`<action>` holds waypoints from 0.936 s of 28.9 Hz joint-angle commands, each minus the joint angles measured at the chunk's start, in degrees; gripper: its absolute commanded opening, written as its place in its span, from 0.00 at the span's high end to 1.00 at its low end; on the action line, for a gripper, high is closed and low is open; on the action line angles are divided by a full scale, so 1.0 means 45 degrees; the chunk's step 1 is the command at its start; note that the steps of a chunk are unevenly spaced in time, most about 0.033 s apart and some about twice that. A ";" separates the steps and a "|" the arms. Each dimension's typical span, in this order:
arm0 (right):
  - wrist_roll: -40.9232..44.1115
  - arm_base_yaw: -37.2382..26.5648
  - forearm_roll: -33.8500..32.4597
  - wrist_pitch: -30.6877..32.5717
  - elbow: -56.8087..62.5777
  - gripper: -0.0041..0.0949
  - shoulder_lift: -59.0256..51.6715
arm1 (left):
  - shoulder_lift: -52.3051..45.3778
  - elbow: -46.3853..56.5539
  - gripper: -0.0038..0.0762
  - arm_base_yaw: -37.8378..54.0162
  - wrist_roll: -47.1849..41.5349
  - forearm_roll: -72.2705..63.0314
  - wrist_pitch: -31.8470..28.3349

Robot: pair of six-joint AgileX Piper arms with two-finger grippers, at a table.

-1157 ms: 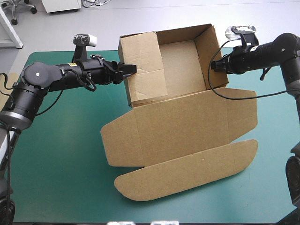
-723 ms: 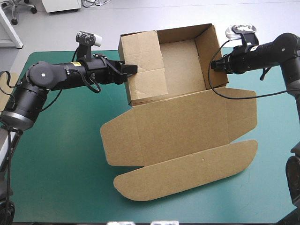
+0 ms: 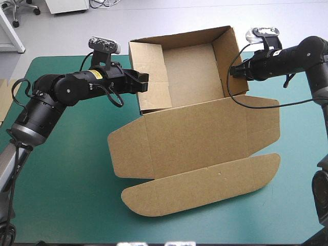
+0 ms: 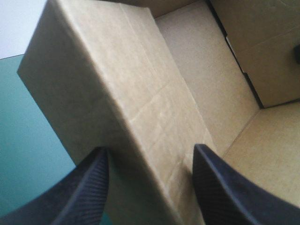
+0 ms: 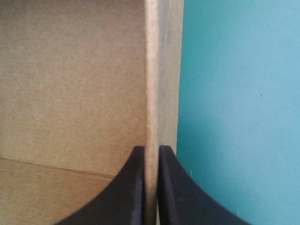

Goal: Fold the box

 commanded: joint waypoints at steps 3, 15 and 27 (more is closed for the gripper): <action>0.0134 0.0004 0.0988 -0.0506 -0.0395 0.97 -0.0557 | -0.0376 -0.0428 0.47 -0.0341 -0.0860 0.0151 -0.1188; 0.0194 0.0004 0.0988 -0.0506 -0.0395 0.97 -0.0557 | 0.0517 -0.1348 0.47 -0.1660 -0.3850 0.4169 -0.1555; 0.0455 0.0501 0.0485 -0.0655 -0.0395 0.97 -0.0557 | 0.1841 -0.3175 0.47 -0.2476 -0.6322 0.8470 -0.0701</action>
